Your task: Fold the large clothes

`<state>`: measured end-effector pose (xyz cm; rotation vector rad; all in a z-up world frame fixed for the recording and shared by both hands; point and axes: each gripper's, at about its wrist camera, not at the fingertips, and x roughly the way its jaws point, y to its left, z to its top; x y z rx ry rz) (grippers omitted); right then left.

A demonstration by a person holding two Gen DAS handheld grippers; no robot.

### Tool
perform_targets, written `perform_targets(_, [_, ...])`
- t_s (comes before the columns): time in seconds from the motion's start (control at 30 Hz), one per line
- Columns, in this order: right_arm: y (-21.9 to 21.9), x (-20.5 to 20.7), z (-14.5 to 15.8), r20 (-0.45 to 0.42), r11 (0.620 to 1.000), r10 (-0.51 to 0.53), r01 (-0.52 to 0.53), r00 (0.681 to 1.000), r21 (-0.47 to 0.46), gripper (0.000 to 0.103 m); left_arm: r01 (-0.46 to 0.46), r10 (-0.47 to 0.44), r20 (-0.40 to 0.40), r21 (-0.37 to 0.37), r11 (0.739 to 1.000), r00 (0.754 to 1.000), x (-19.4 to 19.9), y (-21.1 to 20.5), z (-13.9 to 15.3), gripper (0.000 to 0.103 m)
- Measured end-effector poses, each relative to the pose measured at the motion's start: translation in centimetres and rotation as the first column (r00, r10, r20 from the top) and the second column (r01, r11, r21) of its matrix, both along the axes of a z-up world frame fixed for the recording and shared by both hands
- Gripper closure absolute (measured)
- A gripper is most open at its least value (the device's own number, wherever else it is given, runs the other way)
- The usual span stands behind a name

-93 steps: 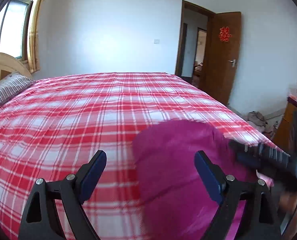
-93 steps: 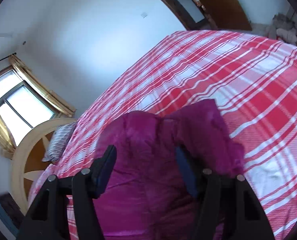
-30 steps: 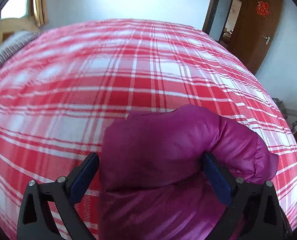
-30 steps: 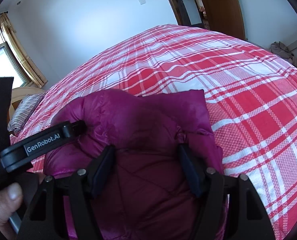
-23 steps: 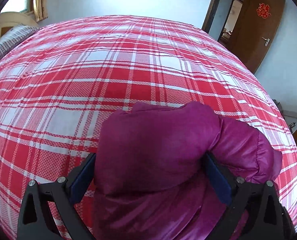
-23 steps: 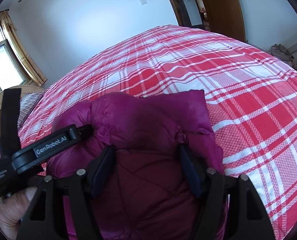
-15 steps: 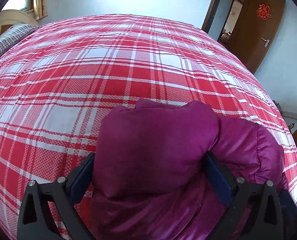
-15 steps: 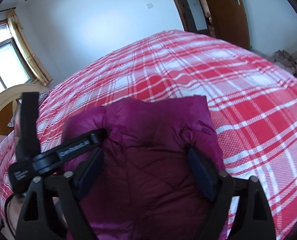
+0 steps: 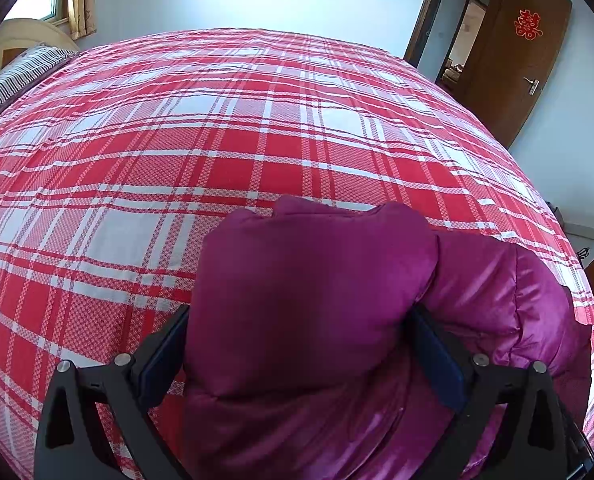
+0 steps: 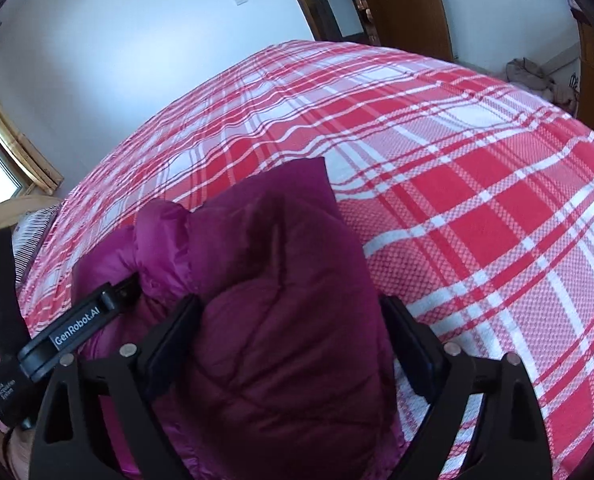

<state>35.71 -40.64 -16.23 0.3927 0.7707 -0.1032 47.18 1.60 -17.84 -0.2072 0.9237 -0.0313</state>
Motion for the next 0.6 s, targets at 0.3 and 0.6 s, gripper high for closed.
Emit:
perform_targets(0.3, [-0.31,-0.08,-0.38,-0.004,1.0,0.003,-0.003,1.0,0.025,0.01,-0.001,0.001,0.001,-0.003,1.0,1.0,0.0,-0.04,0.01,0.001])
perform_targets(0.6, [-0.35,0.13,-0.49,-0.004,1.0,0.004,-0.004,1.0,0.03,0.009,0.0,0.0,0.0,-0.004,1.0,1.0,-0.01,-0.04,0.05,0.001])
